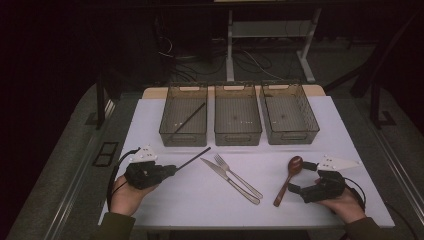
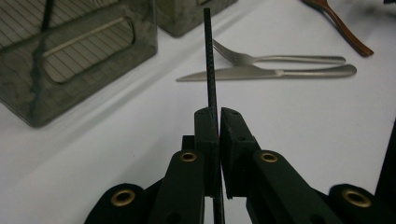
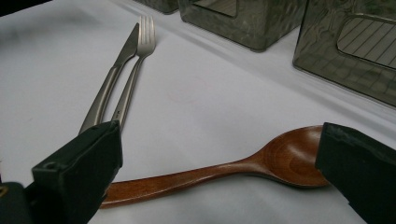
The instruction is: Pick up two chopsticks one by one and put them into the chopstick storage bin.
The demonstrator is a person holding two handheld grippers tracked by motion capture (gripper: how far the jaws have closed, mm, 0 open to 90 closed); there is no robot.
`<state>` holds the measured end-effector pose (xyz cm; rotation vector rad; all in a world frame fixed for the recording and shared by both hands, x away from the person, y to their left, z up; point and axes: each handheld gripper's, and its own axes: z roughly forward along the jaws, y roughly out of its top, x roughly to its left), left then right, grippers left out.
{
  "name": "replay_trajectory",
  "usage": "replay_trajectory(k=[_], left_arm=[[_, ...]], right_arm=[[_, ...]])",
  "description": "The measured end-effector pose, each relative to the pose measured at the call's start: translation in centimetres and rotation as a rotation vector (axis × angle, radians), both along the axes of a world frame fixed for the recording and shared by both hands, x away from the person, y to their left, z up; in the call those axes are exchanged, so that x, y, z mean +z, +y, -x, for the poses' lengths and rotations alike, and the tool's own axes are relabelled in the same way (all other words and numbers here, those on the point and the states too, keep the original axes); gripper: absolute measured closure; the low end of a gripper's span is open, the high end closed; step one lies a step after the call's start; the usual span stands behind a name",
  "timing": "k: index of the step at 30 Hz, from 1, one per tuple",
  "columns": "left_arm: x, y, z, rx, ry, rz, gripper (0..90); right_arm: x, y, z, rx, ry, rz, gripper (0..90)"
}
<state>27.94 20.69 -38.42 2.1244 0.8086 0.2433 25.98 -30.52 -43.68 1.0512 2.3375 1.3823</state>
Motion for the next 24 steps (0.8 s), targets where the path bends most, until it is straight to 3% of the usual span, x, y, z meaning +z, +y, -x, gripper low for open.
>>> replay_trajectory(k=[11,24], left_arm=[[1.6,-0.3,-2.4,0.053,-0.038,0.020,85.0],[3.9,-0.9,-7.8,0.139,-0.059,0.028,85.0]], right_arm=[[0.0,0.0,0.0,-0.006,0.000,-0.005,0.1],[0.0,-0.1,0.1,-0.006,0.002,-0.010,0.1]])
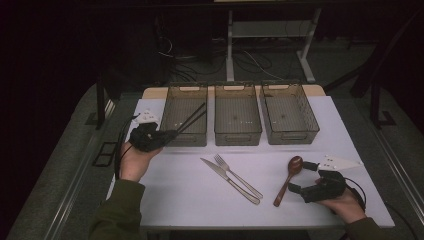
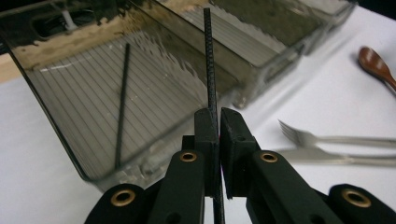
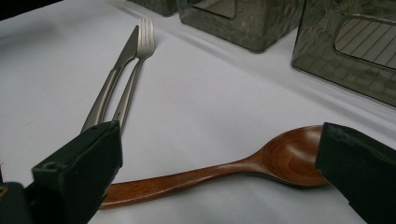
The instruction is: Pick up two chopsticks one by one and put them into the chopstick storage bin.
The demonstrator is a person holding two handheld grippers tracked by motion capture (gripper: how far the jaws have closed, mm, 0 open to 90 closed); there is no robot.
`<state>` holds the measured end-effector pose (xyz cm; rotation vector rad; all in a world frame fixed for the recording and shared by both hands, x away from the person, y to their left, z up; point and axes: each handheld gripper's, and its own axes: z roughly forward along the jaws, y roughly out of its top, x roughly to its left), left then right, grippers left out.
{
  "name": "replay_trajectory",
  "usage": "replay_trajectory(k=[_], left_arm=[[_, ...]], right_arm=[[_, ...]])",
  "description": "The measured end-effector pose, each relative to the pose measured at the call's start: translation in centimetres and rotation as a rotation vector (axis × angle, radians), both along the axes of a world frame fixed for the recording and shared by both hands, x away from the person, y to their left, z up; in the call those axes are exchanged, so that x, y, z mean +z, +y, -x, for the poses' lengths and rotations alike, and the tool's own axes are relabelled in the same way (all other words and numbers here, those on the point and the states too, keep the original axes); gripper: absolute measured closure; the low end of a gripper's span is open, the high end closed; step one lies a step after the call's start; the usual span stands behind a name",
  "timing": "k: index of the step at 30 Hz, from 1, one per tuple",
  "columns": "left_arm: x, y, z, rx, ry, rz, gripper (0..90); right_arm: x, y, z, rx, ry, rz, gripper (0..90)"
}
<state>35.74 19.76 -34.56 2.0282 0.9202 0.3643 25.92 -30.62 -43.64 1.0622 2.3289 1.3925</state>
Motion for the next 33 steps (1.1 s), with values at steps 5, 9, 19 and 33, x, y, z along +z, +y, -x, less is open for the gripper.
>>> replay_trajectory(k=[5,9,19,33], left_arm=[[0.5,-0.1,-2.2,0.031,0.011,-0.004,85.0],[0.9,-0.3,-4.1,0.061,0.019,-0.021,85.0],[0.8,-1.1,-8.3,0.105,0.039,-0.066,85.0],[-1.2,-2.3,-11.7,0.138,0.122,-0.110,85.0]], right_arm=[[0.0,0.0,0.0,0.000,-0.001,-0.001,0.1],[0.0,0.0,0.0,-0.001,0.000,-0.003,0.1],[0.1,-0.1,0.0,0.000,-0.001,-0.007,0.1],[0.1,-0.2,0.0,0.003,-0.001,-0.011,0.1]])
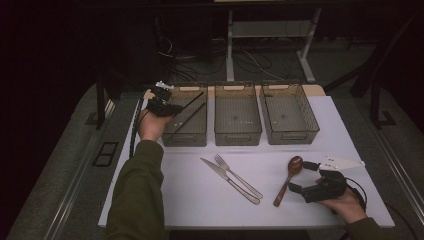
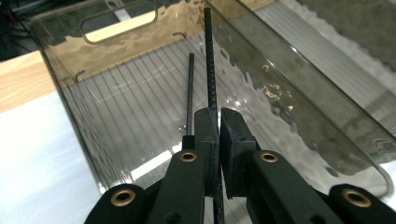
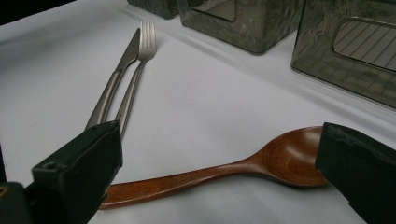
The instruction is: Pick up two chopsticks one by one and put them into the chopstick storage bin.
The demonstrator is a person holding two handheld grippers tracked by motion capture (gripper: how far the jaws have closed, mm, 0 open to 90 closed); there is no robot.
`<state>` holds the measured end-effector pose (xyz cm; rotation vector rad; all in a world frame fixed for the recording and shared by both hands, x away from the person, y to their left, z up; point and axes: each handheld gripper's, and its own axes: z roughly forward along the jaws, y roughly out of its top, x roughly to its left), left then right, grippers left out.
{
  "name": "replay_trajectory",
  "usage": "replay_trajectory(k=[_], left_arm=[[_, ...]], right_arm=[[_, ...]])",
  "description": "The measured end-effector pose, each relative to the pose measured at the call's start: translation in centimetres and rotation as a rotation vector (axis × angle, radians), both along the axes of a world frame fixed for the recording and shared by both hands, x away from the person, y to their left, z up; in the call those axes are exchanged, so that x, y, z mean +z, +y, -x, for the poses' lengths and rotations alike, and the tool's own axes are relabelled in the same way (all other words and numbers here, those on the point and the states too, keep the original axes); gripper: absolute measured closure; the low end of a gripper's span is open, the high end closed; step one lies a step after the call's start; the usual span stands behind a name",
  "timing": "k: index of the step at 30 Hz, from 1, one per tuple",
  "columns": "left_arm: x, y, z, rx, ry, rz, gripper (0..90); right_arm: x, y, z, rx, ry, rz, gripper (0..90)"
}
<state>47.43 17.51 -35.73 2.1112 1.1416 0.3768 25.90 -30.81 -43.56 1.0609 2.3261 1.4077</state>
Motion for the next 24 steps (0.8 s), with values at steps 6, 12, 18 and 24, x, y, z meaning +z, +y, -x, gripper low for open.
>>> replay_trajectory(k=[6,12,18,24], left_arm=[[-0.7,-1.4,-0.9,-0.014,0.035,-0.081,84.9],[-1.4,-2.0,-1.3,-0.011,0.061,-0.100,84.9],[-1.9,-2.2,-1.5,-0.014,0.071,-0.113,84.5],[-2.1,-2.1,-1.7,-0.019,0.069,-0.115,84.2]], right_arm=[[0.0,0.0,0.0,0.000,0.001,-0.001,0.1],[0.0,-0.1,0.0,-0.004,0.005,-0.005,0.1],[0.0,-0.1,0.0,-0.004,0.003,-0.009,0.1],[0.0,-0.1,0.0,-0.003,0.004,-0.008,0.1]])
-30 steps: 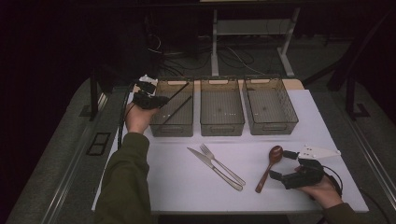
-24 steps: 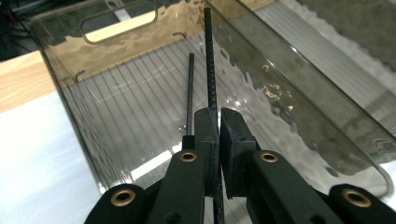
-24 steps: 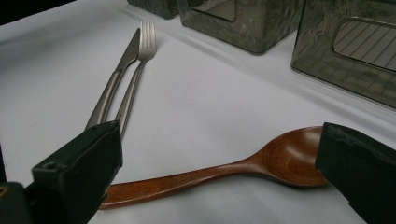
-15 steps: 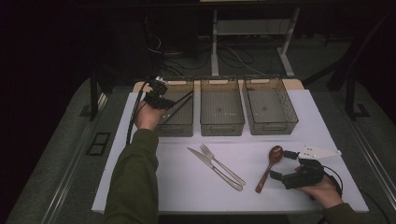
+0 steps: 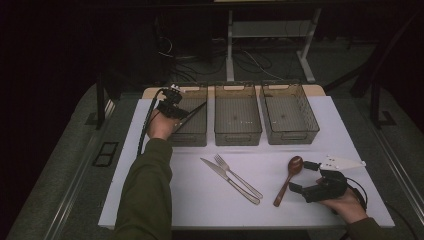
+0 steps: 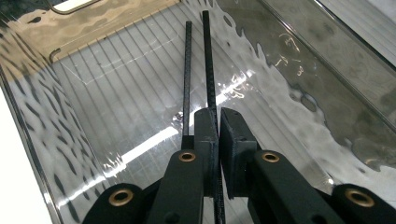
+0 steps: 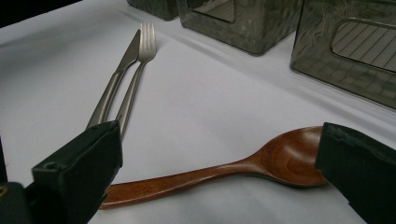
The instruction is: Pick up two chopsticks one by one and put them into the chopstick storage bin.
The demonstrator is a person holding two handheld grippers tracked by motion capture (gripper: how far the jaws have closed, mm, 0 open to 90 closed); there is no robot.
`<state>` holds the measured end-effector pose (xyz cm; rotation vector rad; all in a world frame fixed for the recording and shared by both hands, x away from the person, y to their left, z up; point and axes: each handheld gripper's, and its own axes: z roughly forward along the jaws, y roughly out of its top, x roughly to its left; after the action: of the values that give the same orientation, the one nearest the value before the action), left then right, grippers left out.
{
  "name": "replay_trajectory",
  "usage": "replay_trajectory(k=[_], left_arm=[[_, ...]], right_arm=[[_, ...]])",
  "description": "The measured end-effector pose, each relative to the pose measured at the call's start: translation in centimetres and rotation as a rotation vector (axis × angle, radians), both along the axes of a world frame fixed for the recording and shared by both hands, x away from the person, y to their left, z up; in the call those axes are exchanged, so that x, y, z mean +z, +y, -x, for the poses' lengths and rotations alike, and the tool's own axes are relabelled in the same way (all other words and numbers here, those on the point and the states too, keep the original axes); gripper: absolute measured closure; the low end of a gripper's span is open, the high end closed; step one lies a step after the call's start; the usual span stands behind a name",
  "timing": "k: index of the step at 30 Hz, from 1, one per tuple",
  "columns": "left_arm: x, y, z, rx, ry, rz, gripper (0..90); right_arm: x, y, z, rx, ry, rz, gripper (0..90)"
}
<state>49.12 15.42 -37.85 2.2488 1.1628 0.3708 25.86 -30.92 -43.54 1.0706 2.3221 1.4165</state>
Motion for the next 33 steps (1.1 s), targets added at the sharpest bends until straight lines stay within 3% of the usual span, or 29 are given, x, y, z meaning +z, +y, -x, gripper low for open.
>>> replay_trajectory(k=[6,14,21,33], left_arm=[[-0.3,0.0,-0.1,-0.001,0.003,-0.001,82.7],[0.4,0.1,0.2,-0.017,-0.027,0.014,79.5],[1.9,0.4,1.1,-0.054,-0.065,0.077,72.0],[4.3,0.1,4.3,-0.163,-0.153,0.249,56.8]], right_arm=[[0.0,0.0,0.0,0.000,0.001,0.001,0.1],[0.0,0.0,0.0,0.000,-0.001,-0.001,0.1],[0.0,0.0,0.0,-0.002,0.000,0.001,0.1],[0.0,0.0,0.0,-0.003,-0.004,0.003,0.1]])
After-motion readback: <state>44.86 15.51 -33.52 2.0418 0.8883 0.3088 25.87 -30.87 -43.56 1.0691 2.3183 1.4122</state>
